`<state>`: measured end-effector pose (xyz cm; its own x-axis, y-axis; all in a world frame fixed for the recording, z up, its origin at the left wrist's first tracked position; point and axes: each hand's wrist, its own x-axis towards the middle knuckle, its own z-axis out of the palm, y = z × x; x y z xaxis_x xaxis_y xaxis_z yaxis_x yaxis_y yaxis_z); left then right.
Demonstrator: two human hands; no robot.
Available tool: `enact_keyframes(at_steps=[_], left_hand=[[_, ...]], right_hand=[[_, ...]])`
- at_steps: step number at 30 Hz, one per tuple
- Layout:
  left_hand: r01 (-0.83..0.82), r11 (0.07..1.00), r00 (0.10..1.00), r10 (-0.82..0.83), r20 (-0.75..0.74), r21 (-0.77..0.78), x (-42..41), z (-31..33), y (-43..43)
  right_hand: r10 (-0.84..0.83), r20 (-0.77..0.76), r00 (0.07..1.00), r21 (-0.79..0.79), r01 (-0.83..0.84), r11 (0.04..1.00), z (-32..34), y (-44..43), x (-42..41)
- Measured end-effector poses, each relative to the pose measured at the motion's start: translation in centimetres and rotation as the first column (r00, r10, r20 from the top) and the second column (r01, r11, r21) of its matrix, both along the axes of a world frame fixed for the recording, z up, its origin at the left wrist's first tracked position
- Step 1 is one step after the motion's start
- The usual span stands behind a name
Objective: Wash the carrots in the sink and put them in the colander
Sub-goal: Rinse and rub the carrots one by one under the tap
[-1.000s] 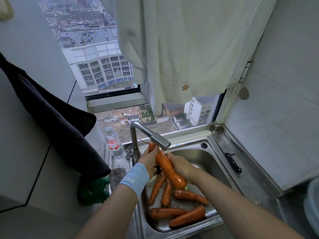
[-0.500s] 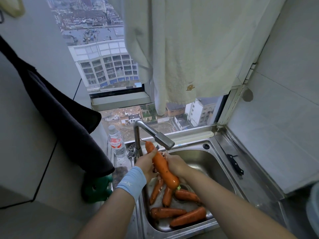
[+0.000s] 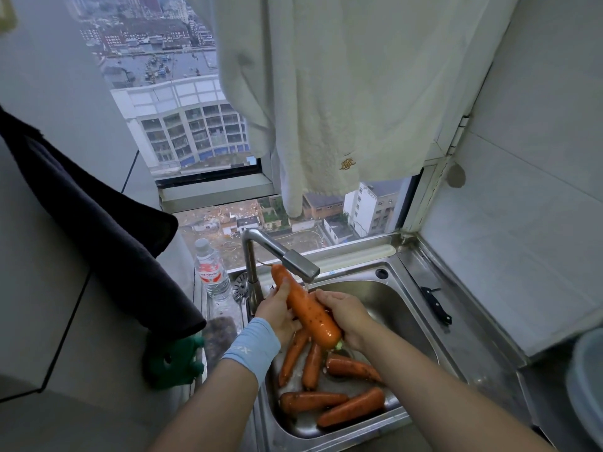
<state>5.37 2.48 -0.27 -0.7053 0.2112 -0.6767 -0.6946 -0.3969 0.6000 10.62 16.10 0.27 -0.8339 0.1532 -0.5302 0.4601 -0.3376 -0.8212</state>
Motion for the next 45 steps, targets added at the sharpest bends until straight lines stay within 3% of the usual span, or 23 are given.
enact_keyframes(at_steps=[4, 7, 12, 15, 16, 19, 22, 24, 28, 32, 35, 41, 45], left_hand=[[-0.090, 0.996, 0.995, 0.091, 0.049, -0.013, -0.7, -0.3, -0.1], [-0.106, 0.994, 0.993, 0.108, 0.054, -0.040, -1.0, -0.2, -0.1], [0.056, 0.998, 0.998, -0.056, -0.013, -0.026, -0.2, 0.4, -1.0], [0.106, 0.994, 0.993, -0.105, -0.057, 0.028, 0.3, 0.1, -1.3], [0.096, 0.995, 0.993, -0.093, -0.070, 0.041, 0.4, 0.1, -1.4], [0.114, 0.993, 0.989, -0.112, -0.097, 0.022, 0.1, 0.1, -1.6], [0.195, 0.978, 0.971, -0.203, -0.126, -0.076, 0.3, 0.0, -1.8], [0.211, 0.969, 0.962, -0.230, -0.150, -0.132, 0.5, -0.4, -1.6], [0.169, 0.970, 0.965, -0.199, -0.172, -0.173, 0.5, -0.7, -0.8], [0.132, 0.981, 0.968, -0.158, -0.196, -0.139, 0.3, -0.9, -0.5], [0.124, 0.982, 0.967, -0.151, -0.205, -0.139, 0.5, -1.0, -0.4], [0.155, 0.973, 0.958, -0.191, -0.213, -0.171, 1.4, -0.6, 0.1], [0.154, 0.956, 0.964, -0.201, -0.176, -0.250, 0.9, -1.0, 0.4]], right_hand=[[0.174, -0.099, 0.980, -0.097, -0.183, 0.978, 0.4, 0.7, 0.5], [0.362, -0.089, 0.928, 0.112, -0.352, 0.929, -0.2, 0.8, 0.4], [0.189, -0.066, 0.980, 0.136, -0.179, 0.974, -0.6, -0.7, -0.6], [0.106, -0.039, 0.994, 0.254, -0.093, 0.963, -0.4, -1.4, -1.1], [0.089, -0.025, 0.996, 0.217, -0.081, 0.973, -0.4, -1.6, -1.1], [0.144, 0.027, 0.989, -0.087, -0.142, 0.986, -0.1, -1.7, -0.3], [0.294, 0.051, 0.954, -0.171, -0.282, 0.944, 0.6, -0.7, 0.5], [0.303, 0.052, 0.952, -0.122, -0.295, 0.948, 0.9, -0.7, 0.4], [0.151, 0.165, 0.975, 0.095, -0.168, 0.981, 0.4, -2.1, -0.8], [0.229, 0.105, 0.968, -0.053, -0.225, 0.973, 0.3, -1.2, -0.2], [0.294, 0.062, 0.954, -0.063, -0.291, 0.955, -0.1, -0.6, 0.2], [0.110, 0.172, 0.979, 0.224, -0.147, 0.963, 0.7, -2.2, 0.0], [0.167, 0.201, 0.965, 0.281, -0.220, 0.934, 0.5, -1.5, 0.4]])
